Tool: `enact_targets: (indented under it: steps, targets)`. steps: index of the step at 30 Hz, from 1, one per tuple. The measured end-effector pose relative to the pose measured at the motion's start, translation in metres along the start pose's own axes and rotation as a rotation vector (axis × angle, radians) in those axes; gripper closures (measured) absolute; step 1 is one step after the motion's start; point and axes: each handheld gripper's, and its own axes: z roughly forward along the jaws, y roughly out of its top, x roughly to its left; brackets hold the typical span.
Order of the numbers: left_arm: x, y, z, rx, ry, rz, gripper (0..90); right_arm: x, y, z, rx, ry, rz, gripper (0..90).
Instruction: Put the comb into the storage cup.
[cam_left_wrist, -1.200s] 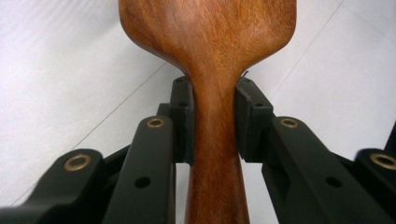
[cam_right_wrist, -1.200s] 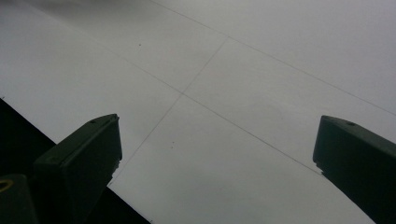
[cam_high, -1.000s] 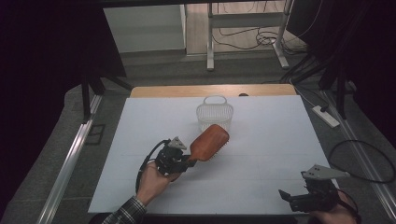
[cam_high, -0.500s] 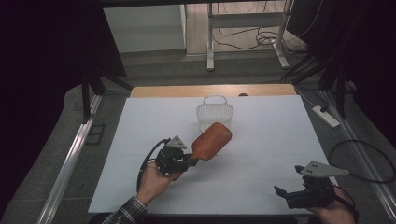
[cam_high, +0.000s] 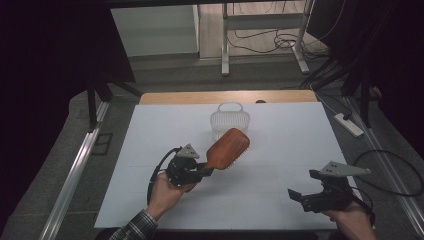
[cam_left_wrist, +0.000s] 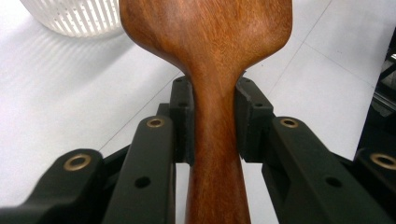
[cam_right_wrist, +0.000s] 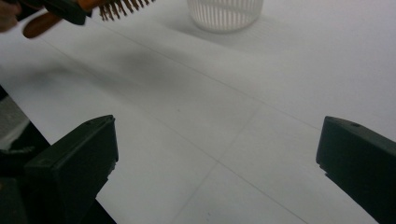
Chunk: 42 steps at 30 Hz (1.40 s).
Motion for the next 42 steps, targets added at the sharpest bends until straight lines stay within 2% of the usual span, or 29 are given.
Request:
enact_targets:
  steps: [6, 10, 17, 21, 37, 42]
  targets:
    - [-0.002, 0.002, 0.0, -0.017, -0.006, 0.005, 71.3, 0.002, 0.012, 0.009, -0.033, 0.058, 0.032, 0.0]
    - [-0.004, 0.002, 0.0, -0.023, -0.013, 0.008, 71.3, 0.007, 0.021, 0.017, -0.029, 0.048, -0.004, 0.0]
    - [-0.005, 0.004, -0.001, -0.049, -0.016, 0.01, 71.3, 0.012, 0.031, 0.03, -0.032, 0.068, 0.0, 0.0]
    - [-0.007, 0.005, -0.003, -0.068, -0.024, 0.014, 71.3, 0.015, 0.039, 0.039, -0.043, 0.095, -0.005, 0.0]
    - [-0.014, 0.008, -0.002, -0.077, -0.042, 0.047, 71.3, 0.027, 0.063, 0.067, -0.025, 0.153, 0.022, 0.0]
    - [-0.015, 0.009, -0.004, -0.092, -0.047, 0.046, 71.2, 0.029, 0.072, 0.078, -0.026, 0.176, 0.038, 0.0]
